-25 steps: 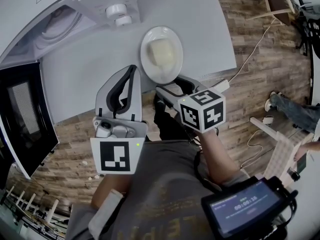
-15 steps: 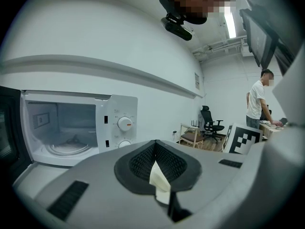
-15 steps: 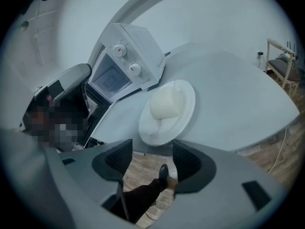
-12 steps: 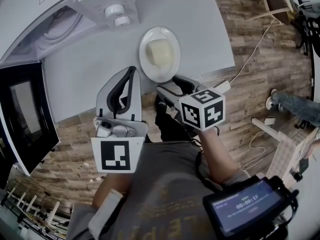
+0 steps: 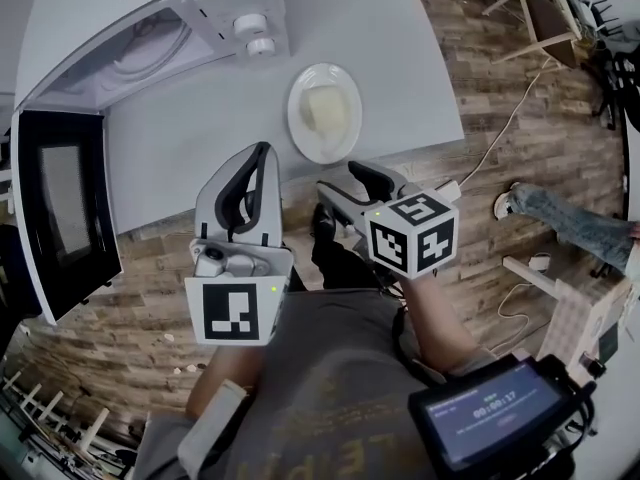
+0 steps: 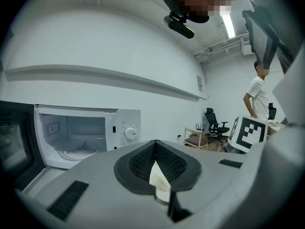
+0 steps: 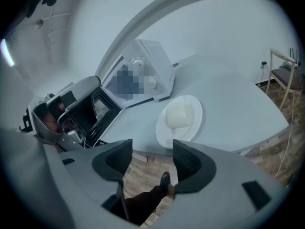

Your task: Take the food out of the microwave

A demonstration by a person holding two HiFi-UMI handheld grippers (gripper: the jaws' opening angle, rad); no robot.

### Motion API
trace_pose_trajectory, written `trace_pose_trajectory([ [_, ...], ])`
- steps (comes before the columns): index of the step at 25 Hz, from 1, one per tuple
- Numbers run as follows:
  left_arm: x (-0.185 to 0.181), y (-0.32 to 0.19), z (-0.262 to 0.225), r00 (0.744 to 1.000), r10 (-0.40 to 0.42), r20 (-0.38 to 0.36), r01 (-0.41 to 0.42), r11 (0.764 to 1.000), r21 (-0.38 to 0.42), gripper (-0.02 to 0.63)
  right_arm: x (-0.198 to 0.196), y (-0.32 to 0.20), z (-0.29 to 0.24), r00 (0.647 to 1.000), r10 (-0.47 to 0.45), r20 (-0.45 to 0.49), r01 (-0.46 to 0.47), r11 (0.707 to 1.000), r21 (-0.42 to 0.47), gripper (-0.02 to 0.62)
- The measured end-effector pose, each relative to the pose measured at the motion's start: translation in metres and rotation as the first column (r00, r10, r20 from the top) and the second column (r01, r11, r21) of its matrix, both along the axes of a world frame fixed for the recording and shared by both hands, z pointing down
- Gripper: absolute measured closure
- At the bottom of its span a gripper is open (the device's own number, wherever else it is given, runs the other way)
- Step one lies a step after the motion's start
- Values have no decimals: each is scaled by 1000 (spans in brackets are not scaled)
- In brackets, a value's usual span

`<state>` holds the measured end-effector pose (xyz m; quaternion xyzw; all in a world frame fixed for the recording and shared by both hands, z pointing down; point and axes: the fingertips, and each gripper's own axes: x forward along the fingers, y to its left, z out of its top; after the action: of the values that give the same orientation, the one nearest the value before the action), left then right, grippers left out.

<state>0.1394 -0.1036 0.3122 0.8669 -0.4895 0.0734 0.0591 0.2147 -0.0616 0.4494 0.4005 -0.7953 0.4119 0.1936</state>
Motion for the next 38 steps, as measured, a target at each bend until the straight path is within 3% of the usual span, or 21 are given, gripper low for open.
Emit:
trace_pose_trajectory([
  [5,-14,12,-26,999,-49,-5,49,997,55,598,-19,-12,-58,999,-22,49,14,987,162,322],
  [9,-26,24,-48,997,-82,4,82,992,99,598,-37,-20,-116,995,-31,98,-4,939,344,334],
  [11,-33,26,-60,995,-101,11,99,987,123,598,-46,-23,-147,995,-37,93,-9,889,457,357],
  [13,-40,26,-75,992,-128,11,125,980,158,598,-53,-25,-176,997,-37,61,-4,821,570,389],
  [16,-51,30,-101,985,-175,7,169,960,225,598,-62,-24,-213,999,-28,35,-4,724,690,478],
  [18,-56,34,-114,979,-202,9,193,947,257,598,-67,-22,-232,999,-28,39,-10,678,735,538],
  [22,-62,38,-127,972,-235,23,219,934,283,598,-78,-22,-252,1000,-29,6,13,613,790,561],
  [32,-73,36,-134,957,-290,12,274,918,285,598,-84,-21,-266,999,-30,-18,31,547,837,589],
  [38,-69,32,-134,960,-278,18,262,922,286,598,-79,-24,-270,1000,-15,-18,24,537,843,589],
])
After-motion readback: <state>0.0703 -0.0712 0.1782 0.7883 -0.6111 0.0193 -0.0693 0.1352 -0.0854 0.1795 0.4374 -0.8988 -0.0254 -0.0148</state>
